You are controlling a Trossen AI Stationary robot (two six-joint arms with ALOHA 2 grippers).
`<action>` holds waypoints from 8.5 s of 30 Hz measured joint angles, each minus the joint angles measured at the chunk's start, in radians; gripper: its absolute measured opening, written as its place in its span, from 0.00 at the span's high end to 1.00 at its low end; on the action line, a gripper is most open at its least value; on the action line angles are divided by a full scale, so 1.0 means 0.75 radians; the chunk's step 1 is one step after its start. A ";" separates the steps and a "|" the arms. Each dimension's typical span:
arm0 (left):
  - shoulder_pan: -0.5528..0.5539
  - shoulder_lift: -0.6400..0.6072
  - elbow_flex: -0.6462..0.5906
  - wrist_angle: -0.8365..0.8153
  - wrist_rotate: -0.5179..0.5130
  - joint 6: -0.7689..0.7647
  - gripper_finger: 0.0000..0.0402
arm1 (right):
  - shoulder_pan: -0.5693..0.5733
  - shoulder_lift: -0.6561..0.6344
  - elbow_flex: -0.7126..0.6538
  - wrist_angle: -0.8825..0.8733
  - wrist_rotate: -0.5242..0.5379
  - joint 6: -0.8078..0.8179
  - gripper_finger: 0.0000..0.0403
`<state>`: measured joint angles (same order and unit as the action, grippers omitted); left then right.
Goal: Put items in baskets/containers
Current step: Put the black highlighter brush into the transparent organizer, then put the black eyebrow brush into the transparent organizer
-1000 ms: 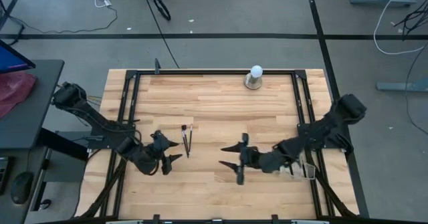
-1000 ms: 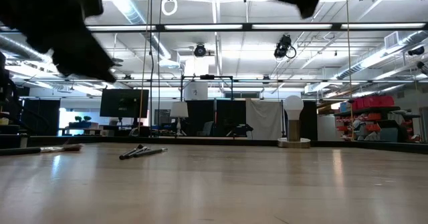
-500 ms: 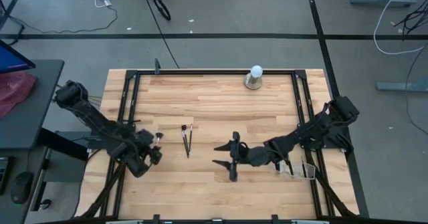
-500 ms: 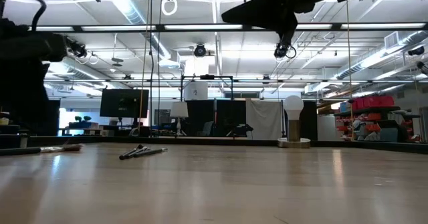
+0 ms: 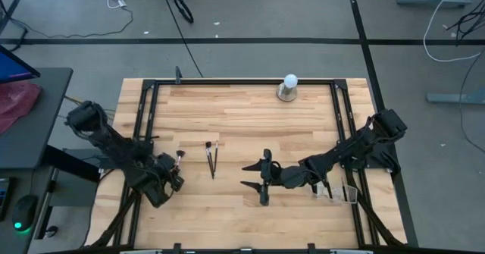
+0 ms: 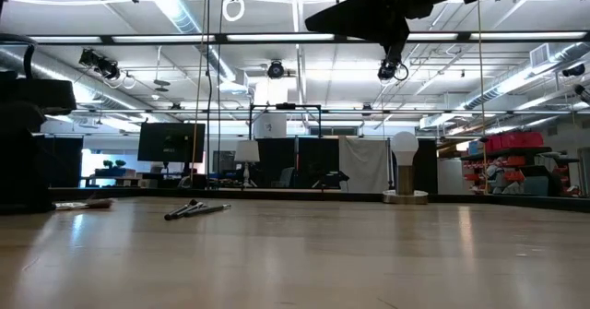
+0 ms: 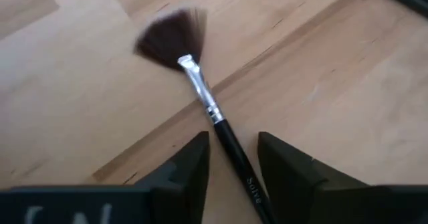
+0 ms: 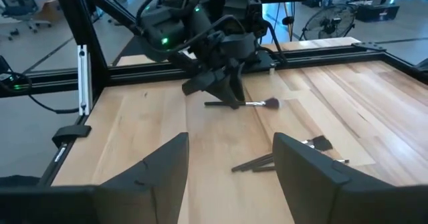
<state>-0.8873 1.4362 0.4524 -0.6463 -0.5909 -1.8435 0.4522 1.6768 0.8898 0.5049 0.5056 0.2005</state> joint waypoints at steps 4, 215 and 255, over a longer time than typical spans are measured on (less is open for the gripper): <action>-0.033 0.055 0.001 0.021 -0.039 -0.011 0.79 | 0.000 0.000 0.000 -0.003 0.001 -0.005 0.46; 0.910 0.080 -0.037 1.261 0.104 1.321 0.93 | 0.006 -0.126 0.142 -0.703 -0.032 0.279 0.61; 0.618 0.434 -0.038 1.358 -0.336 1.259 0.97 | 0.019 -0.126 0.138 -0.769 -0.032 0.267 0.61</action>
<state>-0.4240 1.7619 0.4242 0.3719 -0.8428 -0.8993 0.4664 1.5826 0.9934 -0.0717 0.4816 0.4005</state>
